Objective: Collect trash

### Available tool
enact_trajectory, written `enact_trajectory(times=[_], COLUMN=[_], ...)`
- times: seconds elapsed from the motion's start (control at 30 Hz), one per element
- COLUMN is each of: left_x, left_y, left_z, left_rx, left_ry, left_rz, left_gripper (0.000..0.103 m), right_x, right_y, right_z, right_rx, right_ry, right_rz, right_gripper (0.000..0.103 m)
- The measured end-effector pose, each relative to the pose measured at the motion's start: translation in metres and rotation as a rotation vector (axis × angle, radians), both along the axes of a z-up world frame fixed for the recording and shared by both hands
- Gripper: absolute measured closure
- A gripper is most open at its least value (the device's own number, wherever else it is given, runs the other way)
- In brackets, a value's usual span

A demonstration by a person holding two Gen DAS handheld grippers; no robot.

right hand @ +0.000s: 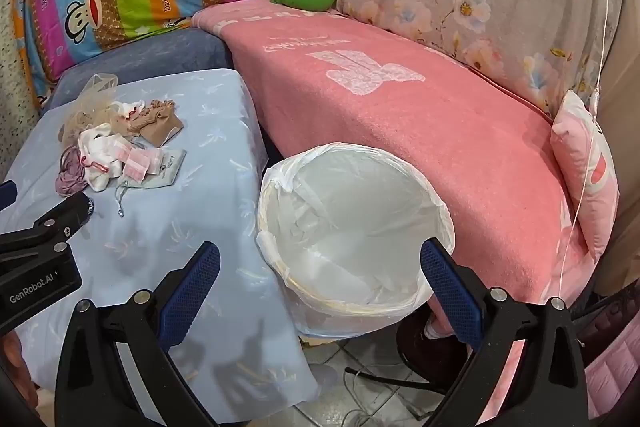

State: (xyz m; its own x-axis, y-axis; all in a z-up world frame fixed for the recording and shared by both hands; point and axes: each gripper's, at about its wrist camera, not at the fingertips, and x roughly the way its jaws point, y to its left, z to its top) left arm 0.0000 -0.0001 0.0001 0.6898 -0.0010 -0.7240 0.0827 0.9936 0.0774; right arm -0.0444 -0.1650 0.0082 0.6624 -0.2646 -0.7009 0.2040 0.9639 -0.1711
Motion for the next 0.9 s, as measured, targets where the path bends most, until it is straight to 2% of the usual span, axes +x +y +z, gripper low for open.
enact_trajectory(times=[0.9], left_x=[-0.004], left_y=[-0.013], left_z=[0.008], left_rx=[-0.006], left_ry=[-0.005], left_rz=[0.01], left_gripper=[0.007], right_x=[-0.001], right_y=[-0.019], right_z=[0.014], right_rx=[0.003], right_ry=[-0.008], right_rz=[0.002], right_gripper=[0.006])
